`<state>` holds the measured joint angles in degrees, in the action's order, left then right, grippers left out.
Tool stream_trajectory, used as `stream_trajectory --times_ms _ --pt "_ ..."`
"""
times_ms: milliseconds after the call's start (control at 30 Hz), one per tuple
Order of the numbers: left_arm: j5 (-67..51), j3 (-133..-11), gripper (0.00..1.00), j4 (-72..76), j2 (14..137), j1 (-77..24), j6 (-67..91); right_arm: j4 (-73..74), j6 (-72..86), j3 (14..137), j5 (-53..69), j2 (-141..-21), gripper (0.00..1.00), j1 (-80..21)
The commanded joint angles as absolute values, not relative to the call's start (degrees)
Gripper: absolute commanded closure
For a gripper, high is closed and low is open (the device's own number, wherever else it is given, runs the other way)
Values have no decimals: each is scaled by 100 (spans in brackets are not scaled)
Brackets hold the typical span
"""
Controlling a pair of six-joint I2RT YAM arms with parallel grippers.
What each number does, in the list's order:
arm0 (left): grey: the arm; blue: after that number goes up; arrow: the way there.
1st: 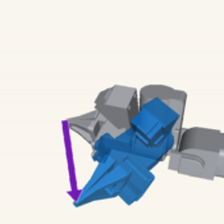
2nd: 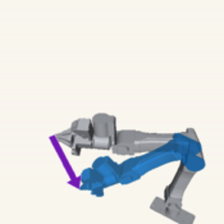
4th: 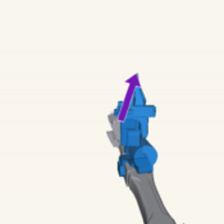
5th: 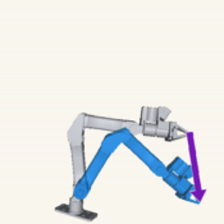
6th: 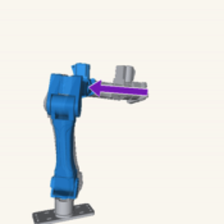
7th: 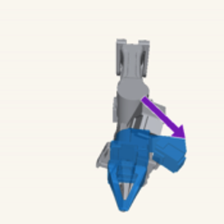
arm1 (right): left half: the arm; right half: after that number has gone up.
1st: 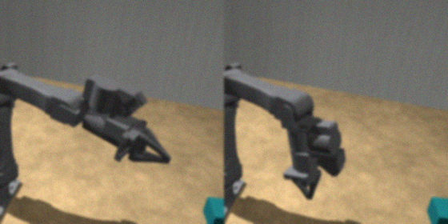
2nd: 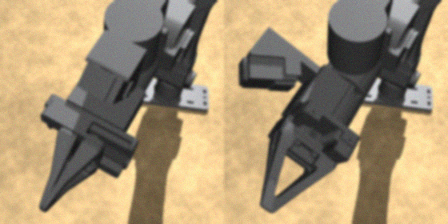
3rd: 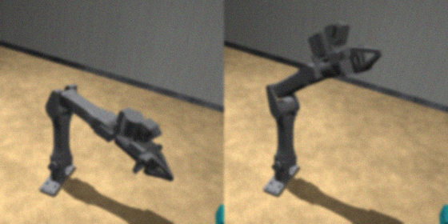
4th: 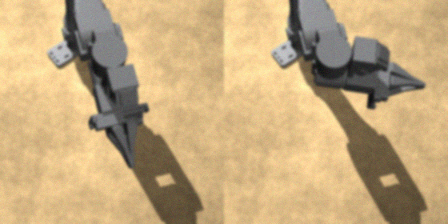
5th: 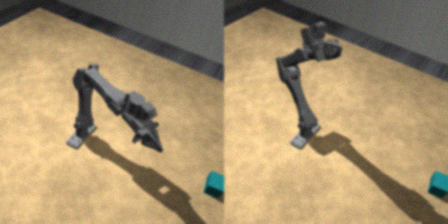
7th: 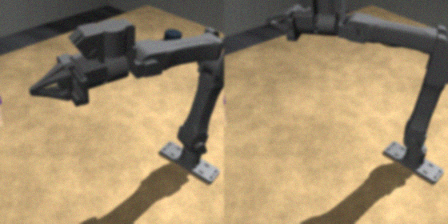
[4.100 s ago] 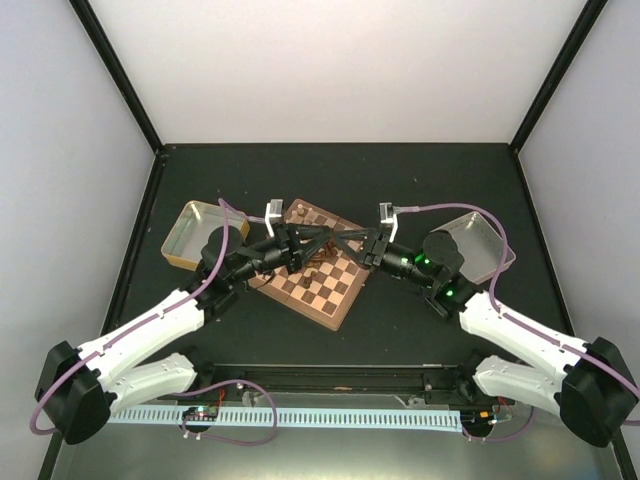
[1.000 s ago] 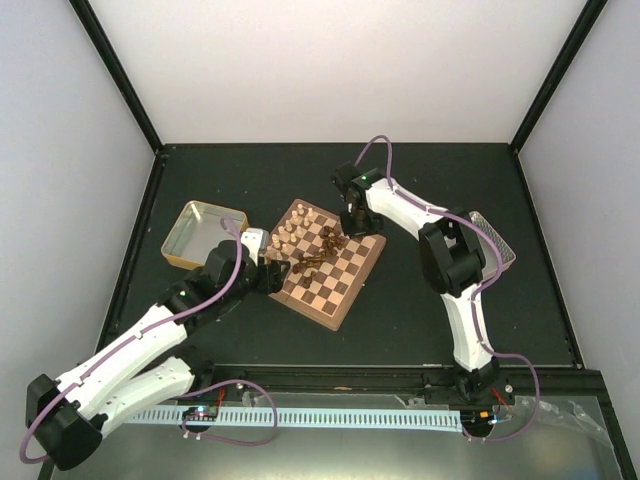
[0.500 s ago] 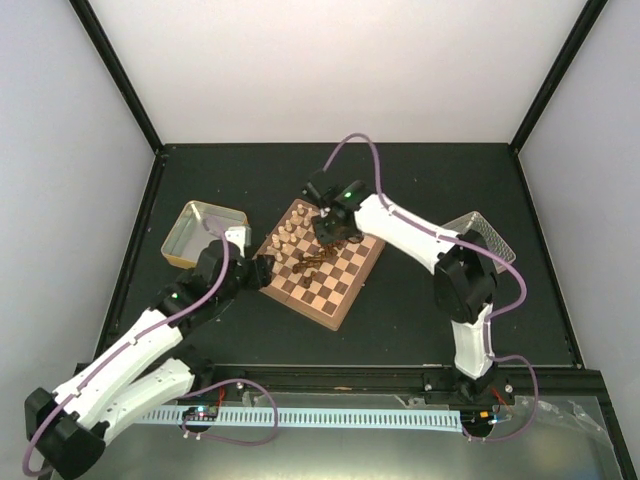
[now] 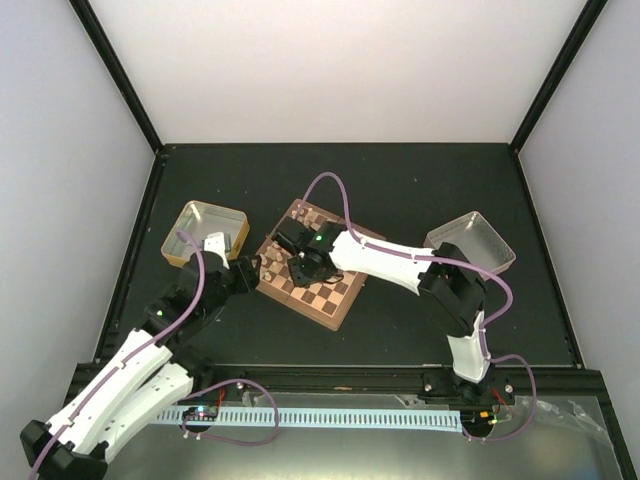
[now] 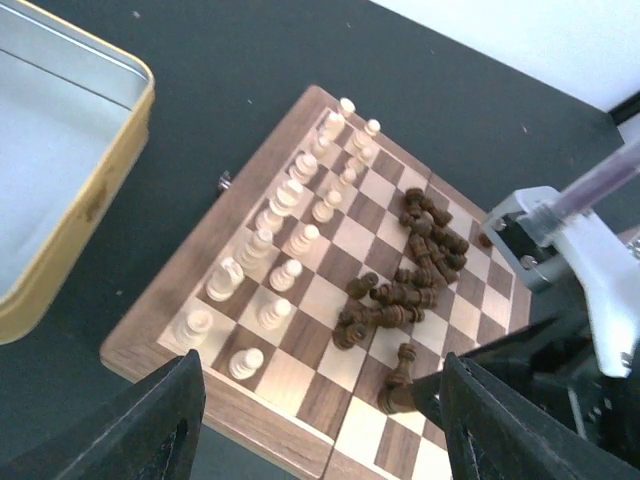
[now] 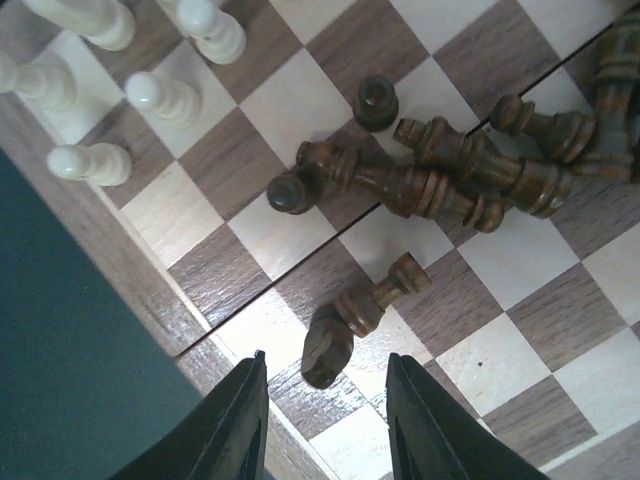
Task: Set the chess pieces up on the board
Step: Pick up the chess piece from the chessboard.
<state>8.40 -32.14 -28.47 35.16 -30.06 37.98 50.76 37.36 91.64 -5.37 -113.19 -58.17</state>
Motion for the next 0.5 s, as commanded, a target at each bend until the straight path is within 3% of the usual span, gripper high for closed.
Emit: stream_trajectory --times_ms 0,200,467 --pt "257 -3102 33 -2552 3638 -2970 3749 4571 4317 8838 -532 -11131 66 -5809" --pt "-996 -2901 31 -1942 4089 -2963 3203 4150 5032 8323 -679 -10812 65 -5725" --pt "-1915 -3272 33 -1806 5434 -3130 2635 2474 5877 6663 79 -9637 62 -5129"
